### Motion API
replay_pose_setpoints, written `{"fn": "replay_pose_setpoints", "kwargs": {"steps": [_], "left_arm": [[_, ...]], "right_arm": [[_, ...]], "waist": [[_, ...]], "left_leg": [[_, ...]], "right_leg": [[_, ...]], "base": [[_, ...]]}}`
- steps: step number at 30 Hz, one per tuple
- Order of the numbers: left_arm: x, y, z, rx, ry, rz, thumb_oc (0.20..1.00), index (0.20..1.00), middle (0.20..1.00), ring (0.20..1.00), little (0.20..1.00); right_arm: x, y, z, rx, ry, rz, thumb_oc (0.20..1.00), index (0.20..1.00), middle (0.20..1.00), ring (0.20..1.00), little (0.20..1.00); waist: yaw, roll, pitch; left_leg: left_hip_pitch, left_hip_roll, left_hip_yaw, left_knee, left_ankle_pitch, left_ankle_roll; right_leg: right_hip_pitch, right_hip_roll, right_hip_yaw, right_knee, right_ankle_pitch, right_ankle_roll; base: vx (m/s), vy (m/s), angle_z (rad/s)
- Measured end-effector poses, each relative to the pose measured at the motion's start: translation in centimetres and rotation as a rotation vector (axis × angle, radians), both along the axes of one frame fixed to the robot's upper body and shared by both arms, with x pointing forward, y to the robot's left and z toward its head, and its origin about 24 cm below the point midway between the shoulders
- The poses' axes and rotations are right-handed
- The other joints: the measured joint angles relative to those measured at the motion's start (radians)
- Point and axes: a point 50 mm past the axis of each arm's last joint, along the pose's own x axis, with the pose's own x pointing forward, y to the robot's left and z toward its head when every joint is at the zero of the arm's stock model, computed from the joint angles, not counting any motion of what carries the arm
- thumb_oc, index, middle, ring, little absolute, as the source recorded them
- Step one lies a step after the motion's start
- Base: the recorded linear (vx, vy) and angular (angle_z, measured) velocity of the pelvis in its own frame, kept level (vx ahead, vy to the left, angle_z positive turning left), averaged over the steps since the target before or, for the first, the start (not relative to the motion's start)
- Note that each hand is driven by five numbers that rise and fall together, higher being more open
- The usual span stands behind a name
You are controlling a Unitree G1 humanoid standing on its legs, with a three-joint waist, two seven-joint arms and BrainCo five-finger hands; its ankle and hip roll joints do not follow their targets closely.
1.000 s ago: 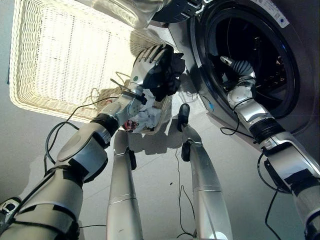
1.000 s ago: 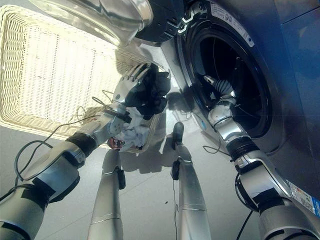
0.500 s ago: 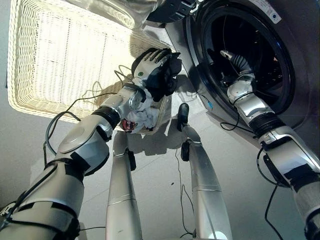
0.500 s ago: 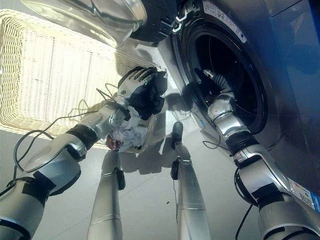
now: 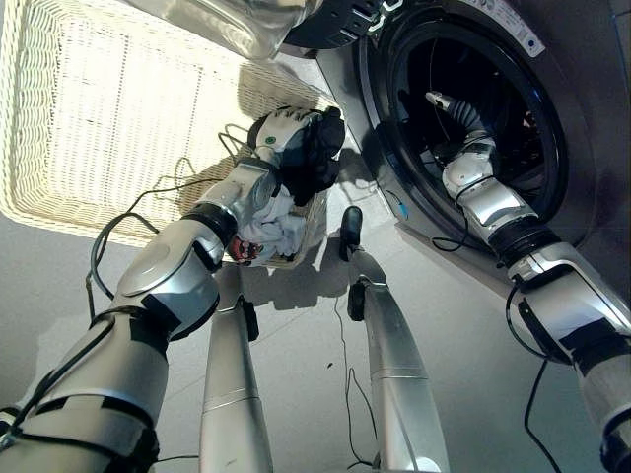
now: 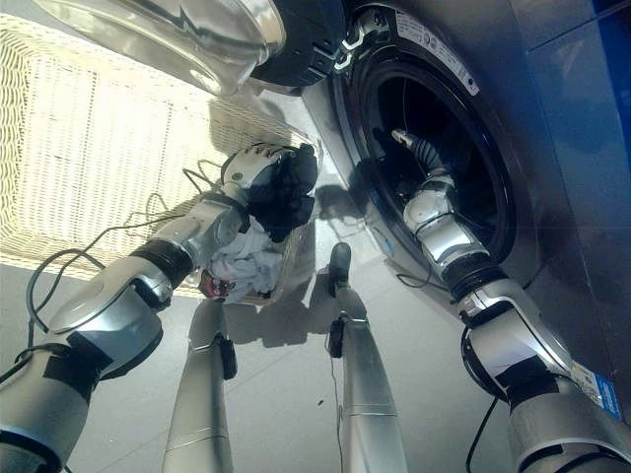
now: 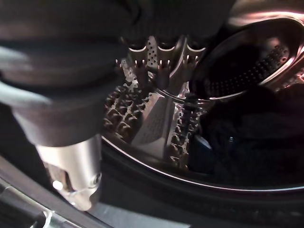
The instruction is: Put the clothes into the washing machine.
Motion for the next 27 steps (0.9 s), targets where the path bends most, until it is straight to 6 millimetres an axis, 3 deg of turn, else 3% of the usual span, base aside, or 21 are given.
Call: {"fn": "replay_pose_setpoints", "kwargs": {"steps": [3, 14, 20, 23, 27], "left_arm": [[0.2, -0.2, 0.5, 0.017, 0.019, 0.025, 0.200, 0.200, 0.200, 0.200, 0.200], [0.3, 0.7, -1.8, 0.024, 0.093, 0.078, 0.200, 0.200, 0.200, 0.200, 0.200], [0.3, 0.6, -1.9, -0.005, 0.095, 0.064, 0.200, 0.200, 0.200, 0.200, 0.200], [0.2, 1.0, -1.8, -0.161, 0.103, 0.042, 0.200, 0.200, 0.200, 0.200, 0.200], [-0.4, 2.5, -1.8, -0.671, 0.123, -0.049, 0.200, 0.200, 0.200, 0.200, 0.200]], "right_arm": [[0.0, 0.2, 0.2, 0.000, -0.008, 0.007, 1.000, 1.000, 1.000, 1.000, 1.000], [0.0, 0.1, -0.3, 0.003, 0.009, -0.008, 1.000, 1.000, 1.000, 1.000, 1.000], [-0.1, 0.2, -0.4, 0.004, 0.010, -0.006, 1.000, 1.000, 1.000, 1.000, 1.000], [-0.2, 0.3, -0.4, 0.005, 0.005, 0.004, 1.000, 1.000, 1.000, 1.000, 1.000], [-0.7, 0.2, -1.3, 0.044, -0.018, 0.044, 1.000, 1.000, 1.000, 1.000, 1.000]], "waist": [[0.005, 0.000, 0.000], [0.011, 0.001, 0.000], [0.017, 0.001, 0.000], [0.021, 0.001, 0.000], [0.036, 0.003, 0.001]], "left_leg": [[0.002, 0.000, 0.004, 0.001, 0.000, 0.000], [0.027, 0.001, 0.012, 0.001, 0.000, 0.001], [0.027, 0.001, 0.012, 0.000, 0.000, 0.000], [0.027, 0.001, 0.012, -0.001, 0.000, 0.000], [0.027, 0.001, 0.010, -0.001, 0.000, 0.000]], "right_leg": [[0.001, 0.000, 0.001, 0.000, 0.000, 0.000], [0.016, 0.000, 0.009, 0.006, -0.003, 0.004], [0.016, 0.000, 0.009, 0.006, -0.002, 0.002], [0.016, 0.000, 0.009, 0.007, -0.001, 0.000], [0.016, 0.000, 0.009, 0.012, -0.003, -0.002]], "base": [[0.00, 0.000, 0.00], [0.00, 0.000, 0.00], [0.00, 0.000, 0.00], [0.00, 0.000, 0.00], [0.00, -0.020, 0.01]]}}
